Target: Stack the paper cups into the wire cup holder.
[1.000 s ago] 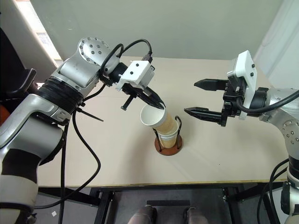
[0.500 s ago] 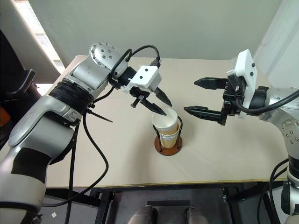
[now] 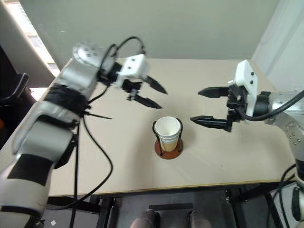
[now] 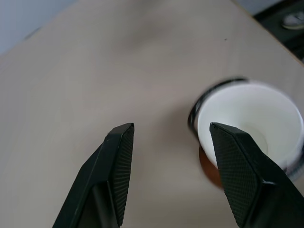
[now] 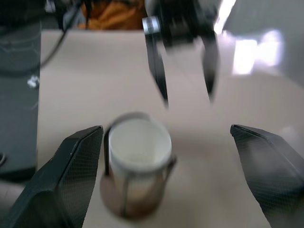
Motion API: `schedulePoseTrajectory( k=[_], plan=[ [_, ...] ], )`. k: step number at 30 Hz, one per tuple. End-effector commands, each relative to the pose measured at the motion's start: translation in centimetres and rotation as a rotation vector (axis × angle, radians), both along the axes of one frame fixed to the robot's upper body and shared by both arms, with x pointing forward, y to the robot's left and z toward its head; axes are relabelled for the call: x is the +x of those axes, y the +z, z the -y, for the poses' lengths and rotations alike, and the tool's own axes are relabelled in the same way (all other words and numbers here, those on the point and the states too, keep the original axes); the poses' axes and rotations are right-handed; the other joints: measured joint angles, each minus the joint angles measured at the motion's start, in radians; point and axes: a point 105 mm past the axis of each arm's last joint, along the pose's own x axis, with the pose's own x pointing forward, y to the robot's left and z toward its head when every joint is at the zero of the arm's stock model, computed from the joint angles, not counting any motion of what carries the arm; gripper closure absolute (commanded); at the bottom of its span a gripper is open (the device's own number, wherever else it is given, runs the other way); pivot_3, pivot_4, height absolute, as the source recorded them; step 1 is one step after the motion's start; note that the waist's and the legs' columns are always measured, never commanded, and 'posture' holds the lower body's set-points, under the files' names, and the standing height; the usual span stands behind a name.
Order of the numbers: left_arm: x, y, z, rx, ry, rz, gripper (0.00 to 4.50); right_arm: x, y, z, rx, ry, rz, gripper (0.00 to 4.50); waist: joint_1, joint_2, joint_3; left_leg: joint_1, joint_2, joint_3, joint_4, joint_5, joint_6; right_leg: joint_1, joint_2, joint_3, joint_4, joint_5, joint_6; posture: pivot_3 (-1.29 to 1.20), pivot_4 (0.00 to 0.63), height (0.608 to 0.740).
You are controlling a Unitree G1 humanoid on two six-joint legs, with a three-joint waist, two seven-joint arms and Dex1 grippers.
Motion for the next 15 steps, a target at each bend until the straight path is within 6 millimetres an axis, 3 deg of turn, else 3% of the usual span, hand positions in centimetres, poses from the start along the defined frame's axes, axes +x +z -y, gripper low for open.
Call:
schedulePoseTrajectory(
  k=[1,4,8,13,15],
  plan=[
    [-1.5,0.2,-3.8,-0.056,0.069,-0.060,1.80,-0.4,0.0,1.9,-0.037,0.057,-0.045,0.04,-0.001,0.000,0.000,0.000,0.000,0.001,0.000,0.000,0.000,0.000,0.001,0.000,0.000,0.000,0.000,0.00,0.150,0.740],
    [-3.3,-0.6,-8.8,-0.100,0.223,-0.129,1.80,0.7,-2.0,4.2,-0.068,-0.027,-0.127,0.04,-0.007,0.000,0.000,-0.001,0.000,0.001,0.000,0.000,0.000,-0.002,0.001,0.000,0.000,0.000,0.000,0.00,0.150,0.740],
    [-5.8,-2.9,-12.7,-0.183,0.430,-0.197,1.80,1.5,-3.2,6.8,-0.006,-0.157,-0.154,0.04,-0.006,0.002,-0.002,0.000,0.000,0.000,0.000,0.000,-0.001,-0.002,0.000,0.001,0.000,-0.001,-0.003,0.00,0.150,0.740],
    [-8.3,-6.6,-16.1,-0.296,0.677,-0.265,1.80,1.7,-3.8,9.2,0.034,-0.252,-0.163,0.04,0.000,0.002,-0.002,0.006,0.000,0.001,-0.001,-0.007,0.010,0.001,-0.003,0.001,0.008,-0.006,-0.010,0.00,0.150,0.740],
    [-9.2,-7.3,-16.9,-0.320,0.739,-0.282,1.80,1.8,-3.7,9.4,0.027,-0.249,-0.164,0.04,-0.005,0.001,-0.002,0.012,0.000,0.002,-0.003,-0.009,0.008,0.005,-0.002,0.001,0.010,-0.012,-0.021,0.00,0.150,0.740]
  ],
)
